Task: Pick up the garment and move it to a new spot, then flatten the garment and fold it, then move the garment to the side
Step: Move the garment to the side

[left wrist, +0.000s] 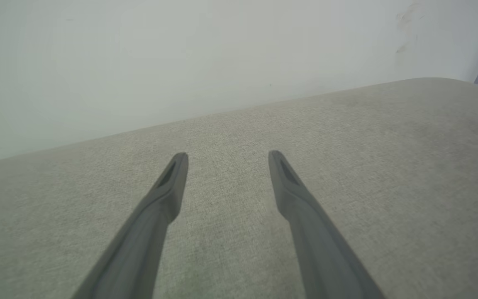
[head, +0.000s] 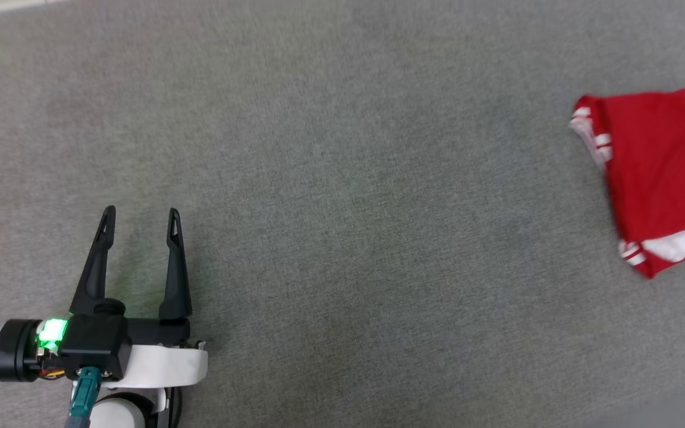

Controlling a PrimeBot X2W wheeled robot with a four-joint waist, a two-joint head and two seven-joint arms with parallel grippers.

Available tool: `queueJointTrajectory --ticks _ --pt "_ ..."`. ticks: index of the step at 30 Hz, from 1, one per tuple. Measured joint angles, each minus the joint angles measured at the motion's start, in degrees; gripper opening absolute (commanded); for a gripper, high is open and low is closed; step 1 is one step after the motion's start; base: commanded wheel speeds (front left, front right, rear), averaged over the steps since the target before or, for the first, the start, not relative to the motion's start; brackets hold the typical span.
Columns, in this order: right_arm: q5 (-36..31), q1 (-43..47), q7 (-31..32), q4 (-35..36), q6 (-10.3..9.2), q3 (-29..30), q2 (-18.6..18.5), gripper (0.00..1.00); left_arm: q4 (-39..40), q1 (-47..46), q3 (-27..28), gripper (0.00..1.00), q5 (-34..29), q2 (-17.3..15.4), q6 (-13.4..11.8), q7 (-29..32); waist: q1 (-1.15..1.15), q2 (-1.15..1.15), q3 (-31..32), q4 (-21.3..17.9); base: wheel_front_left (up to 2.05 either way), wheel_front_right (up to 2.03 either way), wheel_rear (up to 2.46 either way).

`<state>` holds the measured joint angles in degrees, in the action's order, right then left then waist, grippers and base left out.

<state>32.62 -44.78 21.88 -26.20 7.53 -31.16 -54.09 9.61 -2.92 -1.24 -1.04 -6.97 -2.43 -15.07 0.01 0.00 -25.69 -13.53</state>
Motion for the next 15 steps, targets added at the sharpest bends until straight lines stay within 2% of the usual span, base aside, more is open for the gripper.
queueJointTrajectory --ticks 7,11,12,13,14,15 --pt "-3.71 -3.74 -3.93 -10.51 0.0 4.88 3.27 0.0 1.76 -1.17 0.0 1.0 -0.07 -1.45 -0.19 0.0 0.0 0.0 -5.37 -0.08 0.0 0.0 0.0" --pt "-6.71 -4.65 -6.31 -15.7 0.0 6.39 6.42 0.0 1.64 -1.4 -0.26 1.0 0.21 -1.53 -0.62 0.0 0.0 0.0 -5.86 0.49 0.0 0.0 0.0" --pt "-7.32 -4.88 -6.87 -16.92 0.0 6.99 7.35 0.25 1.56 -1.4 -0.29 1.0 0.24 -1.52 -0.77 0.0 0.0 0.0 -5.53 0.56 0.0 0.0 0.0" --pt "-8.21 -5.17 -7.33 -17.93 0.0 7.19 8.09 0.81 1.41 -1.39 -0.33 1.0 0.34 -1.44 -0.93 0.0 0.0 0.0 -5.07 0.62 0.0 0.0 0.0" --pt "-9.09 -5.42 -7.53 -18.82 0.0 7.37 8.57 1.0 1.22 -1.35 -0.4 1.0 0.49 -1.34 -1.11 0.0 0.0 0.0 -4.55 0.69 0.0 0.0 0.0" --pt "-10.16 -5.54 -8.1 -19.51 0.0 7.67 8.84 1.0 1.0 -1.16 -0.51 1.0 0.68 -1.23 -1.13 0.0 0.0 0.0 -3.94 0.77 0.0 0.0 0.0"
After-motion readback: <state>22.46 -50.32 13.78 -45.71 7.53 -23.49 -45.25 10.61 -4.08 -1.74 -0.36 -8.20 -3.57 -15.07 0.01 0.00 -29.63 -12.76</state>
